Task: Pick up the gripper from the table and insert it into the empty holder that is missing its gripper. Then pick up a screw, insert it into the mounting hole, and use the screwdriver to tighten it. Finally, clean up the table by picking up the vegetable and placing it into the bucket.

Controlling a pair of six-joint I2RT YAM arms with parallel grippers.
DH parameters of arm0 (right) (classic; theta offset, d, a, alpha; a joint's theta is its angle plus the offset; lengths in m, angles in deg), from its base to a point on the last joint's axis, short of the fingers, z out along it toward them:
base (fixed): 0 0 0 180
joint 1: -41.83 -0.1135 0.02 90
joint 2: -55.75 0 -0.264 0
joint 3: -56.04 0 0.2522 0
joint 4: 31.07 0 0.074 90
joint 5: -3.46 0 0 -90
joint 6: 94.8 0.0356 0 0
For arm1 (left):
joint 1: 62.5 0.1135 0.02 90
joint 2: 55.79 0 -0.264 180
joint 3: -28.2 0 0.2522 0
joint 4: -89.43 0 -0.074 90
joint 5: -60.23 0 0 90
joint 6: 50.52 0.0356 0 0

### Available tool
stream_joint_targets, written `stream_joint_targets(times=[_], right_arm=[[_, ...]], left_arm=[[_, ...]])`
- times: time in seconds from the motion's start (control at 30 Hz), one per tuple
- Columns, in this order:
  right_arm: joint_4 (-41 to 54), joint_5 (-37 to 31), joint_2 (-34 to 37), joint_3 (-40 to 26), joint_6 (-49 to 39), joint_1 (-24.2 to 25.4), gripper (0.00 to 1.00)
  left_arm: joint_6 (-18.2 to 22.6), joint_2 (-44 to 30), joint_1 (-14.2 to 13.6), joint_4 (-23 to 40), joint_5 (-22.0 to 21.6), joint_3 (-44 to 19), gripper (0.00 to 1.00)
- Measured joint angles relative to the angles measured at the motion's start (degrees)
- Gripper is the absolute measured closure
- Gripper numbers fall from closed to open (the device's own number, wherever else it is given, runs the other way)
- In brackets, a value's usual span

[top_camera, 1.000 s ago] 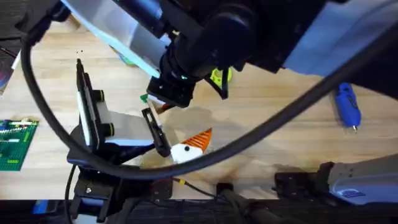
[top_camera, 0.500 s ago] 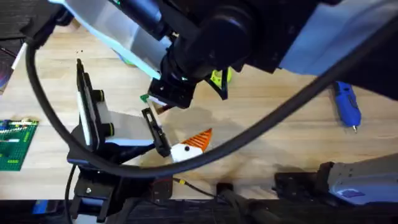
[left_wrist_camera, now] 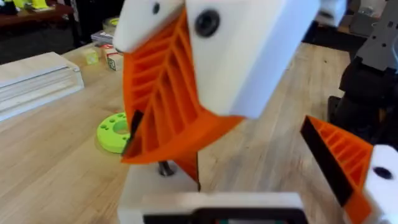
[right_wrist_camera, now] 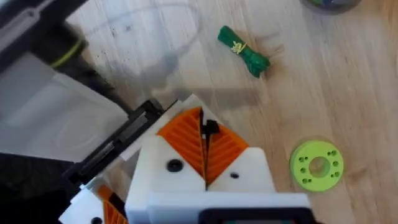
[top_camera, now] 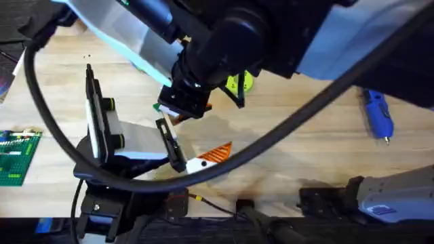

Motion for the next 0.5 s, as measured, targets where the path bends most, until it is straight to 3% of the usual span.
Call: stream_joint_targets(times=[0.5], right_arm=[[1.2,-1.5,0.1,0.0,0.0,0.0,0.995]], left_arm=[[0.3,0.0,0.0,0.0,0.0,0.0,0.008]])
